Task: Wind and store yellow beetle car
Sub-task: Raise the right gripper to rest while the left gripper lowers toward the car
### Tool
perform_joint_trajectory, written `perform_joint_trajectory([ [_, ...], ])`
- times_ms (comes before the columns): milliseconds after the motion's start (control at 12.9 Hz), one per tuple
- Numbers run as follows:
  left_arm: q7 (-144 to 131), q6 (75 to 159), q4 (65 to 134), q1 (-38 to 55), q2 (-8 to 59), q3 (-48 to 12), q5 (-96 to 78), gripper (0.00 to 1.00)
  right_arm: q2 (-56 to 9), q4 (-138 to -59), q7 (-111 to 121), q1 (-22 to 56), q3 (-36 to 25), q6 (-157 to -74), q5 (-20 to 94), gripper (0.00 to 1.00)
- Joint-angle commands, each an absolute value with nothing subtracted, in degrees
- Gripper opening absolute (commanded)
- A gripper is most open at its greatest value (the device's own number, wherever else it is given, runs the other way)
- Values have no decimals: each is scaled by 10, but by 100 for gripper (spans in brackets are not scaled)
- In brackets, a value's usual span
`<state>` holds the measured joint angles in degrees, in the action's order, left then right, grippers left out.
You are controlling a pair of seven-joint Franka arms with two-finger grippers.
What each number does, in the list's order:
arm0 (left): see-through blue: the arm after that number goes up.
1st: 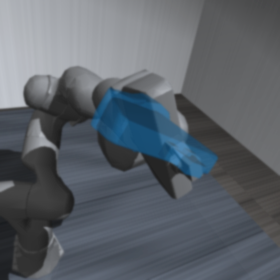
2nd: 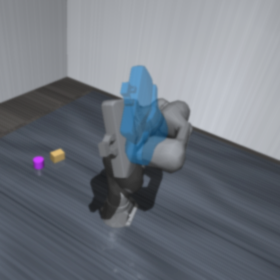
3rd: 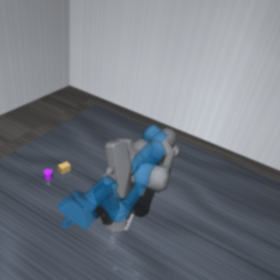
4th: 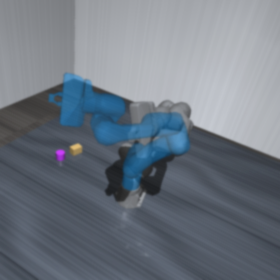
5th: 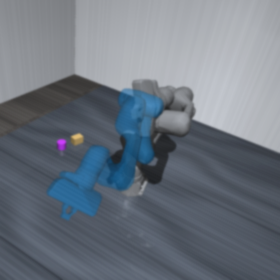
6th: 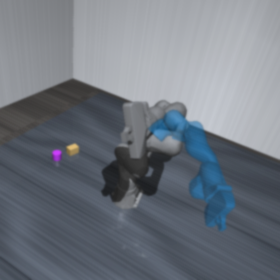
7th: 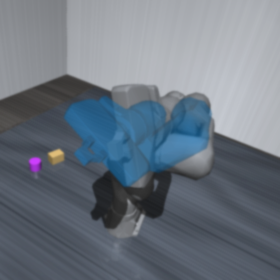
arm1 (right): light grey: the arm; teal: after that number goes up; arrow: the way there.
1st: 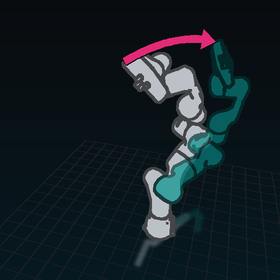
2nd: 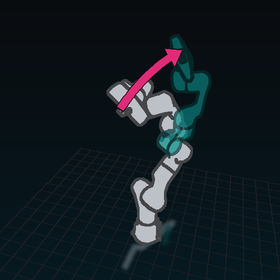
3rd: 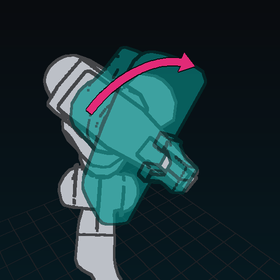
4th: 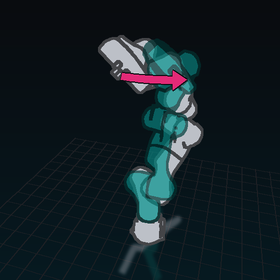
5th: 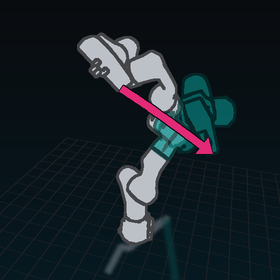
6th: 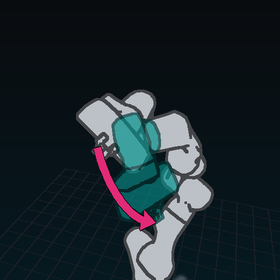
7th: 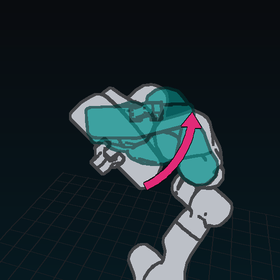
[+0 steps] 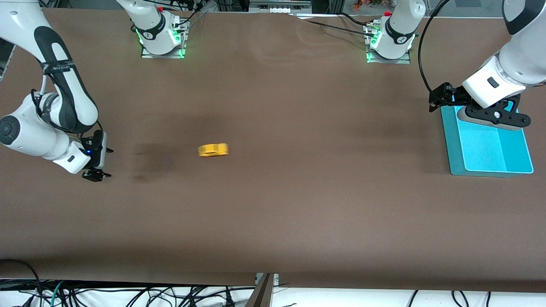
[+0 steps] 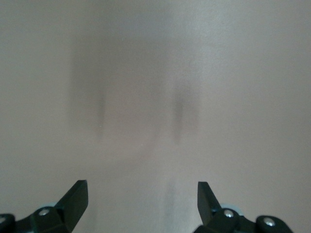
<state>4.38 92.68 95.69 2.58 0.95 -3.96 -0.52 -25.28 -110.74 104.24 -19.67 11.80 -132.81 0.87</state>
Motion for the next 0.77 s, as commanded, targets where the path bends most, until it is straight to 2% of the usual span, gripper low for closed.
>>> perform_joint_trajectory([
  [0, 36, 914, 942, 28, 14, -40, -4, 100, -204, -1111, 1021, -200, 120, -1277, 14, 99],
  [387, 36, 913, 942, 28, 14, -40, -4, 100, -148, -1110, 931, -200, 120, -1219, 13, 99],
  [697, 37, 913, 942, 28, 14, -40, -4, 100, -75, -1110, 869, -190, 120, -1163, 12, 99],
])
